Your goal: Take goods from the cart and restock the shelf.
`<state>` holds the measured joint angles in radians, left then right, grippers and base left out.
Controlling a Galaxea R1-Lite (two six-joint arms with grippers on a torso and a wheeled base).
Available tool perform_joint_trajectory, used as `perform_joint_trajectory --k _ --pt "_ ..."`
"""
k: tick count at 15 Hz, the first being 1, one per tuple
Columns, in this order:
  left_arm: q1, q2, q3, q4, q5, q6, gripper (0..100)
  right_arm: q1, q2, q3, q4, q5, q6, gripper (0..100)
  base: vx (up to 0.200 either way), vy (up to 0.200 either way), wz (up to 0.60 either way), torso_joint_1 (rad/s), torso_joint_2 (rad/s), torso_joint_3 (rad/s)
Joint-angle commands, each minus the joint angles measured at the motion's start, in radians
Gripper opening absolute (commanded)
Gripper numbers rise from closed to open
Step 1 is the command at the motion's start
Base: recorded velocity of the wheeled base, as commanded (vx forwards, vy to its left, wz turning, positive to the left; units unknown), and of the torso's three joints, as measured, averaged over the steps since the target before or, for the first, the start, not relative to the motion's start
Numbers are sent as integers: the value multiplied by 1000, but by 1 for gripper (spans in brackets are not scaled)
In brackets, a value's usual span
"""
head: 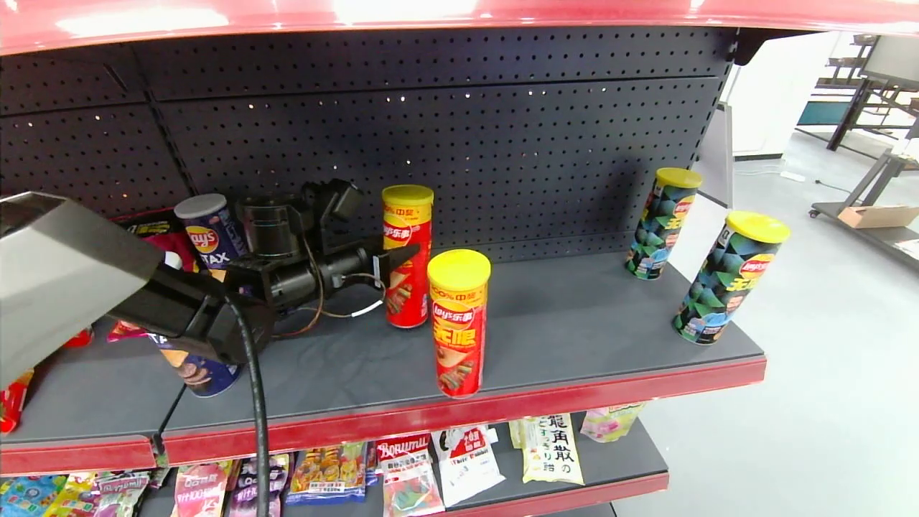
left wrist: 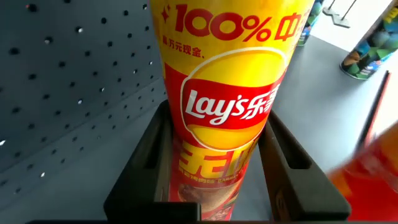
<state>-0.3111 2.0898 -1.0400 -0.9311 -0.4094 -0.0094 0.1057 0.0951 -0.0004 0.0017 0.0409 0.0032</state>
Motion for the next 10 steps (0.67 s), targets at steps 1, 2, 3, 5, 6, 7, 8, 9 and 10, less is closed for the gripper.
perform_joint_trajectory --k 1,2,3,5,6,7,8,9,10 --pt "-5 55 -43 -14 0 -1 0 0 2 -1 0 1 0 100 0 0 0 0 0 0" --pt "-13 73 -66 -22 0 -1 0 0 2 0 0 1 0 100 0 0 0 0 0 0" --pt "-16 93 -95 -34 0 -1 0 0 2 -1 0 1 0 100 0 0 0 0 0 0" --pt "-17 133 -144 -34 0 -3 0 0 3 0 0 1 0 100 0 0 0 0 0 0" --pt "-20 139 -150 -35 0 -4 0 0 2 0 0 1 0 100 0 0 0 0 0 0" --pt "-31 157 -176 -35 0 -21 0 0 2 0 0 1 0 100 0 0 0 0 0 0" --pt "-34 165 -190 -35 0 -24 0 0 2 -1 0 1 0 100 0 0 0 0 0 0" --pt "-43 191 -229 -35 0 -27 0 0 2 0 0 1 0 100 0 0 0 0 0 0" --pt "-49 205 -249 -35 0 -29 0 0 2 0 0 1 0 100 0 0 0 0 0 0"
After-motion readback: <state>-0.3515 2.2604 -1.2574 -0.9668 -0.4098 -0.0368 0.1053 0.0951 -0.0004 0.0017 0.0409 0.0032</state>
